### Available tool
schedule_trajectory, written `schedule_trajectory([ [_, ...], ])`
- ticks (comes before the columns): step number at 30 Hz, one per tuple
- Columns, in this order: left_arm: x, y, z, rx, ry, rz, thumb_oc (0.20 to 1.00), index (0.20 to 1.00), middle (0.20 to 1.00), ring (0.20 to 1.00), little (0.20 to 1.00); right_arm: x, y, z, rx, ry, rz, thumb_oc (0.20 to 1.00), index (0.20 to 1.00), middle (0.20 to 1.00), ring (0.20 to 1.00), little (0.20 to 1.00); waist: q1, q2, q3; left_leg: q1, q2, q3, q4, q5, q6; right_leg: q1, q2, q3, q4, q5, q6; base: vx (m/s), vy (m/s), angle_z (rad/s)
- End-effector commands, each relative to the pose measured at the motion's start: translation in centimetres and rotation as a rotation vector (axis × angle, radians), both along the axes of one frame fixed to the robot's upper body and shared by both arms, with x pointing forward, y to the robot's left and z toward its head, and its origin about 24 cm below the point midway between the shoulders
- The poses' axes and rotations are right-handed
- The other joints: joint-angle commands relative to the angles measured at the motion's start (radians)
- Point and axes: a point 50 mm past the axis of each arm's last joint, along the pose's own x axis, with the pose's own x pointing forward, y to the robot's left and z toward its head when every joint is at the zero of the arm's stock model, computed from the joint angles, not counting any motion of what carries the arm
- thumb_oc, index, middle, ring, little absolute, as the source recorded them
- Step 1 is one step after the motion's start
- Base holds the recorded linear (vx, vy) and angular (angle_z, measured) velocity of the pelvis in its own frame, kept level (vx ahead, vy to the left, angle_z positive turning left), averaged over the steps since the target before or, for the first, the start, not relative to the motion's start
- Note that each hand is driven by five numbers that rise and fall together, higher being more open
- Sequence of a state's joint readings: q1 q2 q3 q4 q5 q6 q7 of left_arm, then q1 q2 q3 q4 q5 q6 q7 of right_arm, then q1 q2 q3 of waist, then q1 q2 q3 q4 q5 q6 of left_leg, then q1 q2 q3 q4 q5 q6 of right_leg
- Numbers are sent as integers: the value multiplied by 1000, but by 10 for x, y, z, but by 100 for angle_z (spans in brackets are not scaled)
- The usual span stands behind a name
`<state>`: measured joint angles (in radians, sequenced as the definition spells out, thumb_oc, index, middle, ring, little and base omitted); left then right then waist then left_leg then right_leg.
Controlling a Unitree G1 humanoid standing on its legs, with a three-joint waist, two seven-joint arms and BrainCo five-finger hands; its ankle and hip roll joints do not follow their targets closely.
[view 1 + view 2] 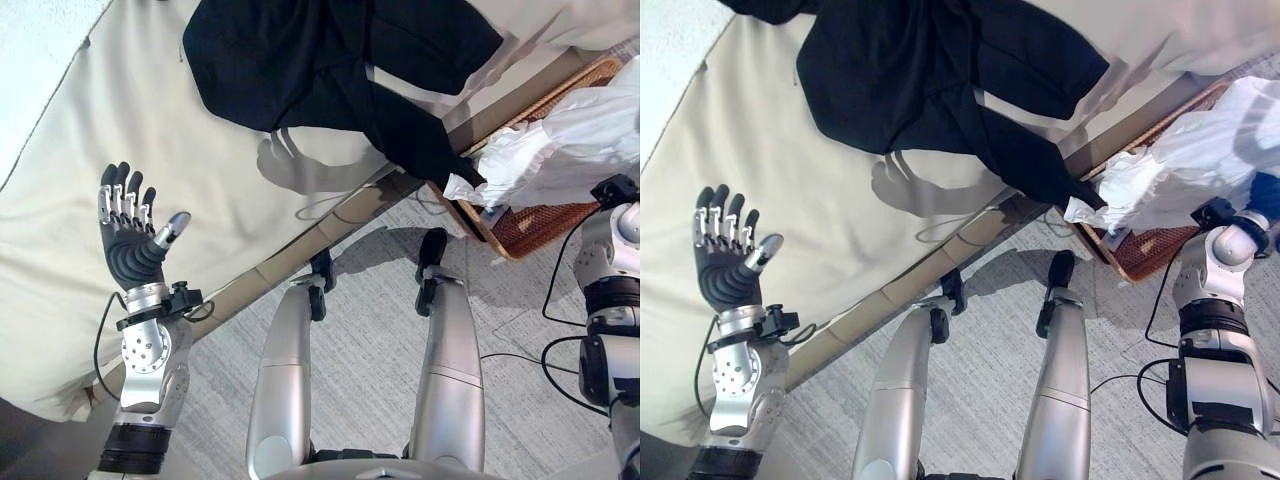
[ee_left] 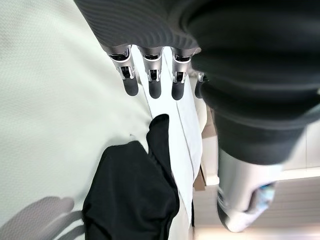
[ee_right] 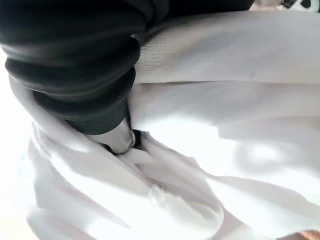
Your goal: Pick up clothes into the bucket
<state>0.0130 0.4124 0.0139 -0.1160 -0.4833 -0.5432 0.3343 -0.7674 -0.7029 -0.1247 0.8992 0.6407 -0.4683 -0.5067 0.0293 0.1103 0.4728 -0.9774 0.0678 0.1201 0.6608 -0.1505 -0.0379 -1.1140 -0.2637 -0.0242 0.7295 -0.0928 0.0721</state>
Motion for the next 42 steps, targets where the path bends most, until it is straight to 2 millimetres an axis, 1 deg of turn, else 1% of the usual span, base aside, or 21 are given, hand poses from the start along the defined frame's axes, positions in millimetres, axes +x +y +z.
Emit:
schedule_trajectory([
  [1, -17, 6, 11, 44, -90, 32, 1000, 1000, 1000, 1000, 1000, -2, -2, -5, -8, -4, -16, 200, 200, 200, 200, 200, -25, 26, -55, -85, 19, -75, -12, 35, -45, -7, -2, 47, -15, 6, 73, 0, 0, 0],
  [3, -19, 5, 10, 44, -85, 33, 1000, 1000, 1000, 1000, 1000, 0, -1, -18, 32, 36, -13, 200, 200, 200, 200, 200, -25, 31, -47, -103, 16, -74, 8, 29, -43, -28, 0, 50, 4, 3, 70, 5, 1, 3],
  [4, -19, 4, 11, 46, -85, 29, 1000, 1000, 1000, 1000, 1000, 2, -1, -28, 60, 84, -17, 200, 200, 200, 200, 200, -23, 35, -46, -119, 12, -73, 20, 26, -42, -45, -1, 54, 16, 1, 70, 11, 5, 8],
  [6, -19, 2, 13, 53, -95, 17, 1000, 1000, 1000, 1000, 1000, 3, -3, -41, 84, 169, -25, 200, 200, 200, 200, 200, -17, 42, -44, -137, 8, -73, 37, 23, -41, -66, -3, 60, 34, -3, 68, 12, 2, 7],
  [9, -19, 0, 16, 68, -103, 6, 1000, 1000, 1000, 1000, 1000, 5, -3, -53, 120, 238, -32, 200, 200, 200, 200, 200, -11, 51, -43, -165, 3, -68, 61, 17, -38, -99, -5, 69, 62, -10, 65, 6, 2, 1],
  [12, -19, 0, 19, 68, -119, 7, 1000, 1000, 1000, 1000, 1000, 5, -2, -56, 137, 246, -34, 200, 200, 200, 200, 200, -9, 54, -44, -186, -2, -63, 80, 14, -36, -122, -2, 76, 79, -12, 63, 0, 0, 0],
  [14, -20, 1, 20, 69, -125, 13, 1000, 1000, 1000, 1000, 1000, 4, -5, -54, 133, 244, -40, 200, 200, 200, 200, 200, -6, 53, -48, -197, -5, -64, 87, 13, -35, -136, -1, 80, 86, -13, 62, 0, 0, 0],
  [17, -21, 2, 22, 56, -139, 17, 1000, 1000, 1000, 1000, 1000, 4, -7, -45, 112, 219, -45, 200, 200, 200, 200, 200, -8, 49, -50, -206, -4, -61, 86, 15, -36, -148, -2, 82, 87, -10, 63, 0, 0, 0],
  [23, -23, 5, 24, 52, -149, 32, 1000, 1000, 1000, 1000, 1000, -1, -19, -20, 106, 125, -107, 200, 200, 200, 200, 200, -9, 43, -62, -212, -4, -63, 73, 21, -39, -161, 1, 87, 77, -3, 64, 0, 0, 0],
  [26, -24, 6, 24, 44, -146, 36, 1000, 1000, 1000, 1000, 1000, -3, -22, -16, 94, 132, -125, 200, 200, 200, 200, 200, -8, 42, -65, -210, -1, -61, 66, 23, -39, -160, 1, 86, 72, -2, 64, 0, 0, 0],
  [27, -24, 6, 24, 43, -146, 37, 1000, 1000, 1000, 1000, 1000, -2, -21, -16, 93, 132, -125, 285, 285, 285, 285, 285, -8, 42, -65, -210, -1, -61, 66, 23, -39, -159, 1, 86, 72, -2, 64, 0, 0, 0],
  [28, -23, 5, 23, 39, -141, 32, 1000, 1000, 1000, 1000, 1000, -2, -22, -17, 75, 158, -126, 1000, 1000, 1000, 1000, 1000, -10, 38, -66, -206, 3, -59, 55, 27, -38, -155, 2, 83, 62, 3, 65, 0, 0, 0],
  [29, -23, 5, 23, 38, -141, 31, 1000, 1000, 1000, 1000, 1000, -3, -22, -17, 75, 158, -126, 1000, 1000, 1000, 1000, 1000, -10, 39, -66, -205, 3, -59, 54, 27, -38, -155, 2, 83, 60, 4, 65, 0, 0, 0],
  [34, -19, 4, 23, 31, -143, 23, 1000, 1000, 1000, 1000, 1000, 1, -16, -40, 135, 240, -125, 1000, 1000, 1000, 1000, 1000, -12, 33, -77, -176, 6, -60, 8, 41, -38, -122, 3, 73, 12, 17, 68, -1, -2, -1],
  [35, -19, 4, 23, 32, -143, 24, 1000, 1000, 1000, 1000, 1000, 1, -16, -40, 136, 240, -125, 1000, 1000, 1000, 1000, 1000, -12, 33, -76, -174, 6, -60, 5, 42, -37, -120, 3, 72, 9, 18, 68, -7, -1, -4],
  [36, -17, 5, 23, 26, -145, 29, 1000, 1000, 1000, 1000, 1000, 2, -12, -48, 176, 235, -121, 1000, 1000, 1000, 1000, 1000, -14, 31, -79, -157, 8, -58, -14, 47, -38, -102, 4, 68, -9, 24, 69, 0, 0, 0],
  [38, -16, 7, 24, 22, -149, 43, 1000, 1000, 1000, 1000, 1000, 2, -8, -58, 218, 236, -117, 1000, 1000, 1000, 1000, 1000, -13, 30, -89, -127, 12, -62, -50, 57, -41, -72, 2, 62, -39, 28, 74, 0, 0, 0],
  [39, -16, 7, 24, 23, -149, 43, 1000, 1000, 1000, 1000, 1000, 2, -7, -59, 218, 236, -117, 1000, 1000, 1000, 1000, 1000, -14, 29, -87, -123, 12, -62, -54, 59, -41, -68, 2, 61, -42, 30, 74, -4, 9, -4],
  [40, -15, 8, 23, 15, -148, 47, 1000, 1000, 1000, 1000, 1000, 2, -5, -62, 232, 230, -115, 1000, 1000, 1000, 1000, 1000, -15, 27, -88, -106, 14, -62, -74, 66, -43, -50, 0, 56, -59, 35, 76, -88, 6, -3],
  [41, -14, 8, 23, 9, -151, 49, 1000, 1000, 1000, 1000, 1000, 2, -3, -65, 240, 227, -114, 1000, 1000, 1000, 1000, 1000, -19, 25, -87, -103, 15, -57, -94, 99, -38, -44, -2, 51, -84, 69, 72, -17, 5, -4],
  [42, -12, 7, 23, 10, -149, 49, 1000, 1000, 1000, 1000, 1000, 3, 1, -67, 242, 223, -110, 1000, 1000, 1000, 1000, 1000, -17, 22, -92, -69, 18, -64, -116, 83, -45, -11, -3, 47, -99, 51, 81, -18, 3, -4],
])
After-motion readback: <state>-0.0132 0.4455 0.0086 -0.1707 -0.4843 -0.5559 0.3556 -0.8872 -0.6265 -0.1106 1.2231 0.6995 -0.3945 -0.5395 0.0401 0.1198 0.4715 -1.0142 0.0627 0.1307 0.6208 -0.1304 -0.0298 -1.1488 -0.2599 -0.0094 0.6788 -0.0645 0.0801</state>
